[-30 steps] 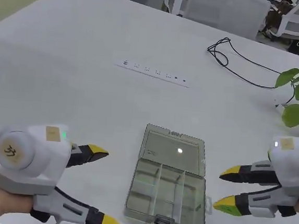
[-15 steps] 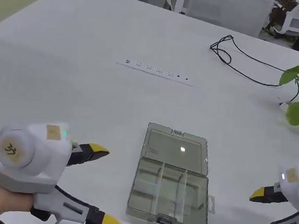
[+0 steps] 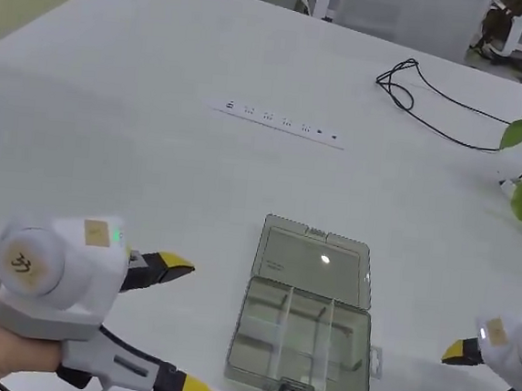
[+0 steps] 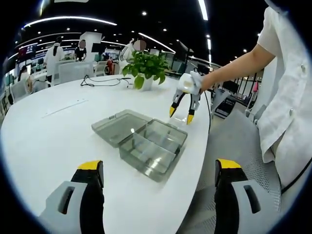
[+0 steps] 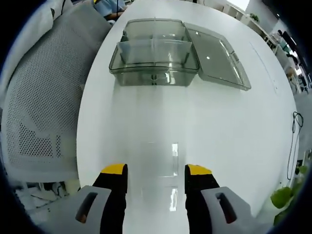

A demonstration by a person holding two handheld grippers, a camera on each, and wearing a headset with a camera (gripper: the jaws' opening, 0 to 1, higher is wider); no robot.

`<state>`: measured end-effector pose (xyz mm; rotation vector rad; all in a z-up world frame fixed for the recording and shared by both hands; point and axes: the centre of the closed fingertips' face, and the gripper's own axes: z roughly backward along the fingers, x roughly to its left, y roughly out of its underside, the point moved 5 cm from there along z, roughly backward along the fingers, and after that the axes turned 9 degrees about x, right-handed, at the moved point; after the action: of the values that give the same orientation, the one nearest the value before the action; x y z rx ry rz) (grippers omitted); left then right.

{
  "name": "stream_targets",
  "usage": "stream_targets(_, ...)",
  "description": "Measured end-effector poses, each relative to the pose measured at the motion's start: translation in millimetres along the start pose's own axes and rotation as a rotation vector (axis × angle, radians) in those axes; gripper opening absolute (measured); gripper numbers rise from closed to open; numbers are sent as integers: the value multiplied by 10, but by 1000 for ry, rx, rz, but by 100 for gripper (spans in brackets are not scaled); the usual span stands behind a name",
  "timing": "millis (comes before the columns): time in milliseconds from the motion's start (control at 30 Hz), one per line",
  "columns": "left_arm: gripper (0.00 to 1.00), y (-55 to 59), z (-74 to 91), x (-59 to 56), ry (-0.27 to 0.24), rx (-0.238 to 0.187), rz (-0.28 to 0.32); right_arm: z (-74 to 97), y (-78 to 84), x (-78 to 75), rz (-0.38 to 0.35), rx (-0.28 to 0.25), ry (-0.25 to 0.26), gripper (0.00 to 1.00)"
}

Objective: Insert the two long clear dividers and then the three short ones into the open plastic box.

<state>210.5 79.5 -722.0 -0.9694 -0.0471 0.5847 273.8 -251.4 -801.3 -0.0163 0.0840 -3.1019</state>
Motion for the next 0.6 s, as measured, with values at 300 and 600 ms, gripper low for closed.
stream_targets(300, 97, 12, -3, 9, 8, 7, 1, -70, 13, -43, 29, 32, 12, 41)
stream_targets(600, 96, -6, -16, 5, 12, 3, -3, -65, 16, -10, 37, 37, 17, 37)
